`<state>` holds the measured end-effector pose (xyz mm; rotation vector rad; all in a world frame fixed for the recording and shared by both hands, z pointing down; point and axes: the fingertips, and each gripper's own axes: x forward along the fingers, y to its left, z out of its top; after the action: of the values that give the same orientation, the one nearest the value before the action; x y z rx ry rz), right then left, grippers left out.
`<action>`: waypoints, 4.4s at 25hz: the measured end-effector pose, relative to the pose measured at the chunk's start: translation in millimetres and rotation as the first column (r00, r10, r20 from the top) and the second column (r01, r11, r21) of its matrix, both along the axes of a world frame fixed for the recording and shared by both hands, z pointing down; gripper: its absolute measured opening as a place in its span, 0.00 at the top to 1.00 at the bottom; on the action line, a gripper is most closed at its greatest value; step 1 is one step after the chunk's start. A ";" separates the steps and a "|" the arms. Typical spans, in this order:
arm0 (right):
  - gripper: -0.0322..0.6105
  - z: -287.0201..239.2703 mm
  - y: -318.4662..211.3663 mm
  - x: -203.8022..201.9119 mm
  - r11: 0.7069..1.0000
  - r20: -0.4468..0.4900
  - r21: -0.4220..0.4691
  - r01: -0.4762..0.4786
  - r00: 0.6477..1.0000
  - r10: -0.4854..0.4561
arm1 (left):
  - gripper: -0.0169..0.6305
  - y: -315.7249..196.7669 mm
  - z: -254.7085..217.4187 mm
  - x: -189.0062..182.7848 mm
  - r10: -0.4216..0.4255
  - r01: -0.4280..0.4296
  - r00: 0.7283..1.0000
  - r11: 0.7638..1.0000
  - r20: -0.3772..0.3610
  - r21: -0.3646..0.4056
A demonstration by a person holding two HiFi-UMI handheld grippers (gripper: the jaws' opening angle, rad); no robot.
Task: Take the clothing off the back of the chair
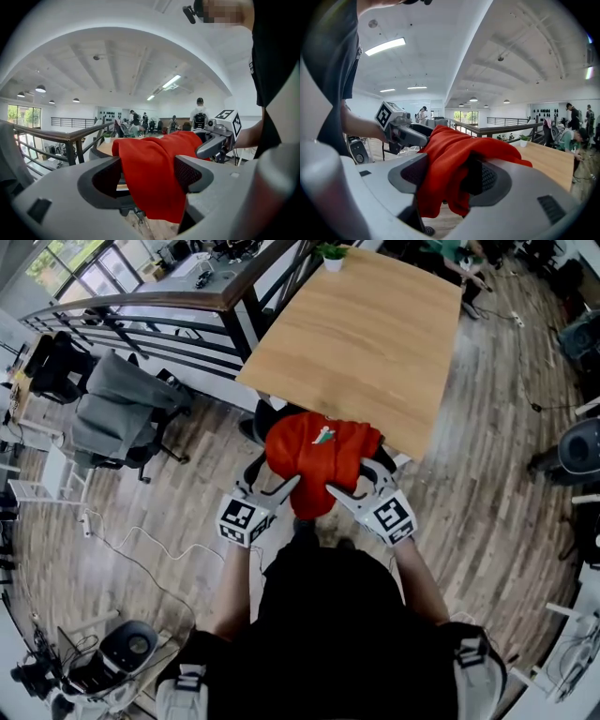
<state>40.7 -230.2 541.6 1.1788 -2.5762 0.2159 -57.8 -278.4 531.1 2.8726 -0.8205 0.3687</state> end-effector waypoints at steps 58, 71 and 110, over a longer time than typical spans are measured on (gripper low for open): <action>0.69 -3.7 4.7 -19.6 0.999 -0.075 -0.029 -0.021 0.997 0.019 | 0.56 32.4 -14.2 49.4 0.368 -0.368 0.929 0.930 -0.021 0.028; 0.69 -16.8 -1.2 -29.9 0.999 -0.067 -0.016 0.032 0.997 -0.033 | 0.57 30.0 -24.5 36.7 0.298 -0.298 0.952 0.954 -0.068 0.006; 0.70 -74.6 79.4 -16.2 0.974 -0.012 0.140 0.177 0.984 -0.177 | 0.58 119.5 -84.6 47.6 0.107 -0.101 0.994 0.985 -0.037 0.139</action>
<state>24.5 -150.9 467.0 0.9852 -2.7155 -0.0044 -10.2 -158.9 446.5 3.0478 -0.7172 0.2685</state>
